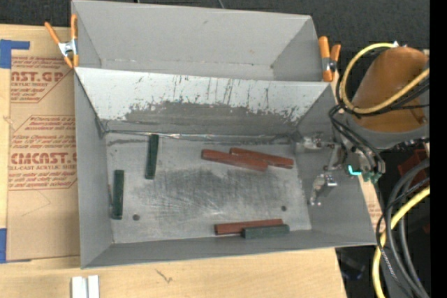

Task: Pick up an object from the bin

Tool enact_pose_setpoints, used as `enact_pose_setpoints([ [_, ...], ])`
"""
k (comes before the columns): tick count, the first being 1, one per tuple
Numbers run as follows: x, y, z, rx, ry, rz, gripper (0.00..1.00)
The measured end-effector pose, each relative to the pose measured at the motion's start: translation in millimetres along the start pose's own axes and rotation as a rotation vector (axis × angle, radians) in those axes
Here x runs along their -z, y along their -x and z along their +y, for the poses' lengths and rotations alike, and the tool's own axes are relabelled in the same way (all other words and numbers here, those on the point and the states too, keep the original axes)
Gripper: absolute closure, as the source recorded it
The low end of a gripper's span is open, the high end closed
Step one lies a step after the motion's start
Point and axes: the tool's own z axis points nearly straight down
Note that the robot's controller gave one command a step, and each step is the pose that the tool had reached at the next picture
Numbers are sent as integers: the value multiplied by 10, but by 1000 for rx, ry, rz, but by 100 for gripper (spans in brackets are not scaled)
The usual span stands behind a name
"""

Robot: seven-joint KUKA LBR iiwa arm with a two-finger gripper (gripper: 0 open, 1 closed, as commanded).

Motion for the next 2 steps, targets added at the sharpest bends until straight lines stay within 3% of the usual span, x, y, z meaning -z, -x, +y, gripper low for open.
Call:
enact_pose_setpoints([
  [1,40,20,5,2,-1,-7,0],
  [2,-852,628,236,39,-1,-5,100],
])
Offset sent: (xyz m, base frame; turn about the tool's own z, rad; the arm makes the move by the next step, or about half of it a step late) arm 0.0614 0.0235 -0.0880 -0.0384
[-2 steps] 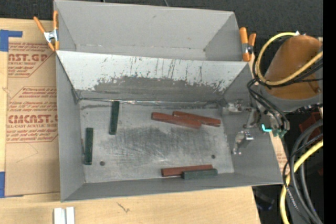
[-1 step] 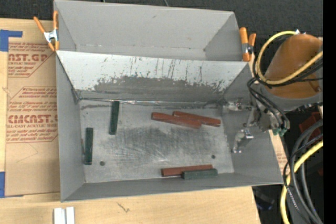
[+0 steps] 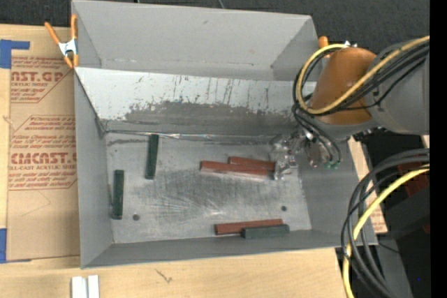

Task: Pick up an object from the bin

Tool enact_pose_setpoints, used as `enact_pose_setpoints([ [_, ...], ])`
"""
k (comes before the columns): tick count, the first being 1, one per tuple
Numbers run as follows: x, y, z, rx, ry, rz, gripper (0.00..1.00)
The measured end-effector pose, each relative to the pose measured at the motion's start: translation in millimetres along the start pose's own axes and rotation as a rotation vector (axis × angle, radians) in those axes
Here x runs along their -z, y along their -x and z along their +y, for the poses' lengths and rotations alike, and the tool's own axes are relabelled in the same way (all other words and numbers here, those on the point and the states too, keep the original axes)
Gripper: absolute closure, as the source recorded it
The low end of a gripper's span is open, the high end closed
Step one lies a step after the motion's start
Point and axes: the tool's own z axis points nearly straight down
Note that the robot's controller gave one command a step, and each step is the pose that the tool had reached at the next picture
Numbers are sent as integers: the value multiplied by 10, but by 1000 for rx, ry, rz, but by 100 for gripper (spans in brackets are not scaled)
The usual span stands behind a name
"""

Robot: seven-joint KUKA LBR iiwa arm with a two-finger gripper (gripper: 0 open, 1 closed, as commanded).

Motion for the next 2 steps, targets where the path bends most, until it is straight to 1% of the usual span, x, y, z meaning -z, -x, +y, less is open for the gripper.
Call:
enact_pose_setpoints([
  [1,0,1,0,0,0,0,100],
  [2,1956,-57,97,112,-2,-13,100],
])
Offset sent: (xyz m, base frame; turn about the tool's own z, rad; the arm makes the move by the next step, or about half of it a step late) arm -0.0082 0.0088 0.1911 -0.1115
